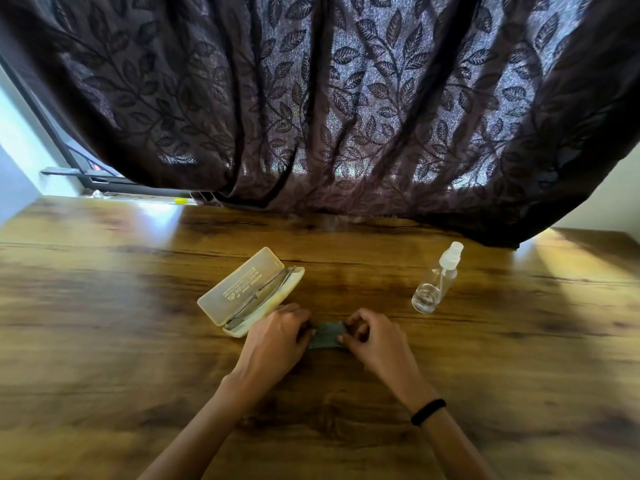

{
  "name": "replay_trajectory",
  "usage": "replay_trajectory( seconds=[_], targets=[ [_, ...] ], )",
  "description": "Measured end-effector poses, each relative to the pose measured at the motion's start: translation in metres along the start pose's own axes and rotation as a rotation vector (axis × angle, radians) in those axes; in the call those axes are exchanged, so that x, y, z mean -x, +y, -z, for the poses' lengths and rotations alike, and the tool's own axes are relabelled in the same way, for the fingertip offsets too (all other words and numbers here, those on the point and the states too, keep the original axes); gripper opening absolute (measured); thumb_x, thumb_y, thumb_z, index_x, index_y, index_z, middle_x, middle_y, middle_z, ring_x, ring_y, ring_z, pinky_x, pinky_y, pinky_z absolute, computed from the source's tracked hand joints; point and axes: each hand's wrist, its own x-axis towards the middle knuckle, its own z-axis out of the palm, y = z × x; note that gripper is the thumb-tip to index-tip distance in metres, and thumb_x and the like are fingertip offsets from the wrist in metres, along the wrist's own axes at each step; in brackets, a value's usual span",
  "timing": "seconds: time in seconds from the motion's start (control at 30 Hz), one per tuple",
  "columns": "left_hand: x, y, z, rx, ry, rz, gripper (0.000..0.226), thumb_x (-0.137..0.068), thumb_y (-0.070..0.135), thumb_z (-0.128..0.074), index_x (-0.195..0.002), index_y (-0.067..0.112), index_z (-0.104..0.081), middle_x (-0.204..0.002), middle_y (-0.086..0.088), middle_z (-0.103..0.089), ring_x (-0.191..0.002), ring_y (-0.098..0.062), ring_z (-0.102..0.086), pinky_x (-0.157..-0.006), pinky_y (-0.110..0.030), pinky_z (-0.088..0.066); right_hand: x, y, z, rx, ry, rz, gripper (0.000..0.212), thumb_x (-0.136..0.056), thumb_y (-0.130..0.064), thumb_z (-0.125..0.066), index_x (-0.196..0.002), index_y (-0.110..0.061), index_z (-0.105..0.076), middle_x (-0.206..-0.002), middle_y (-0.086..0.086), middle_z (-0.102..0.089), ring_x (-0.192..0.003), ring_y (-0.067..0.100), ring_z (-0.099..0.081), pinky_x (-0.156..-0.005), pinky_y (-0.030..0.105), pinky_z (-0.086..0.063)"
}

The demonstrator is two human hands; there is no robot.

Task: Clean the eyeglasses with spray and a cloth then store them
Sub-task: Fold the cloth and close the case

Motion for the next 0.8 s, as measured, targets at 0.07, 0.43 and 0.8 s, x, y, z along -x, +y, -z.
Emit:
replay_trajectory(
  seconds=[0.07,0.43,0.8],
  targets=[
    [-0.001,0.000,0.000,0.004,0.038,0.015,0.014,-0.089,0.027,-0.055,-0.100,0.022,-0.059,-0.105,0.006,-0.060,-0.091,-0.008,-0.057,-0.075,-0.024,-0.052,0.001,0.001,-0.001,0.000,0.009,-0.002,0.028,-0.082,-0.026,-0.064,-0.108,-0.018,-0.055,-0.088,-0.013,-0.050,-0.064,-0.008,-0.043,-0.053,0.006,-0.037],
    [0.001,-0.003,-0.003,-0.009,-0.075,-0.136,0.026,-0.089,0.027,-0.055,-0.115,0.026,-0.058,-0.114,0.005,-0.050,-0.102,-0.008,-0.050,-0.080,-0.027,-0.052,0.003,0.007,-0.004,-0.005,0.019,0.045,0.035,-0.084,-0.024,-0.062,-0.118,-0.021,-0.051,-0.087,-0.014,-0.051,-0.066,-0.008,-0.045,-0.060,0.007,-0.039],
    [-0.005,0.000,0.005,0.069,-0.090,-0.142,0.018,-0.087,0.025,-0.058,-0.105,0.025,-0.058,-0.110,0.009,-0.060,-0.099,-0.005,-0.055,-0.082,-0.023,-0.051,0.002,0.012,-0.005,0.009,-0.016,0.152,0.036,-0.087,-0.018,-0.058,-0.123,-0.022,-0.050,-0.123,-0.002,-0.055,-0.103,0.004,-0.051,-0.087,0.015,-0.041]
  ],
)
